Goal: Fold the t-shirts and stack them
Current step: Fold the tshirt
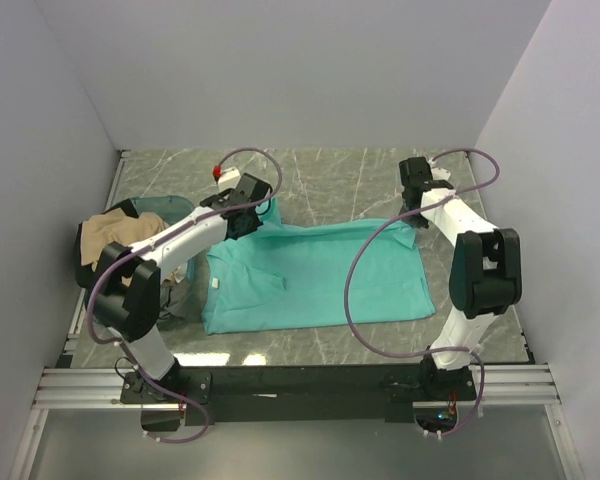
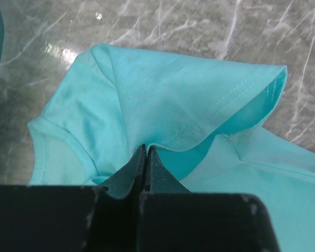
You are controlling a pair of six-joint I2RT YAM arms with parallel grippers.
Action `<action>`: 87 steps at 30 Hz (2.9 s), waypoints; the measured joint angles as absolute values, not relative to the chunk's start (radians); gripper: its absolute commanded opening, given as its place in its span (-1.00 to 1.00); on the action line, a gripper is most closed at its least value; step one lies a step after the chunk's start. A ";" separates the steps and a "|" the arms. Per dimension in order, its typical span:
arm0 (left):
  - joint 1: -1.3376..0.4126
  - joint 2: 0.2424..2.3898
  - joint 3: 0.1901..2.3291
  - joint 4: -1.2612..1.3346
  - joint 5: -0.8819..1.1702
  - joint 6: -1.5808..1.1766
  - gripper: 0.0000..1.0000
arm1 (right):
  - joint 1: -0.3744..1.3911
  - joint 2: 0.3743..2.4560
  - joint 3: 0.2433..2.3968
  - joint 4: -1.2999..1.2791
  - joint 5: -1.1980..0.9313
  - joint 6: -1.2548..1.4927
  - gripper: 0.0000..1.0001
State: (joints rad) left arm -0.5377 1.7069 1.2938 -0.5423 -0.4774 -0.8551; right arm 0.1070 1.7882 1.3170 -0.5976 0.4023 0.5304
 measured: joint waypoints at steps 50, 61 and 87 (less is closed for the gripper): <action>-0.981 1.219 0.752 -0.815 -0.550 -1.353 0.52 | 0.190 1.209 0.775 -0.654 0.479 0.612 0.10; -1.017 1.102 0.828 -0.848 -0.645 -1.335 0.99 | 0.189 0.913 0.763 -0.558 0.249 0.602 0.75; -0.810 1.418 0.903 -0.659 -0.551 -1.013 0.98 | 0.354 1.286 0.898 -0.324 -0.123 0.525 0.75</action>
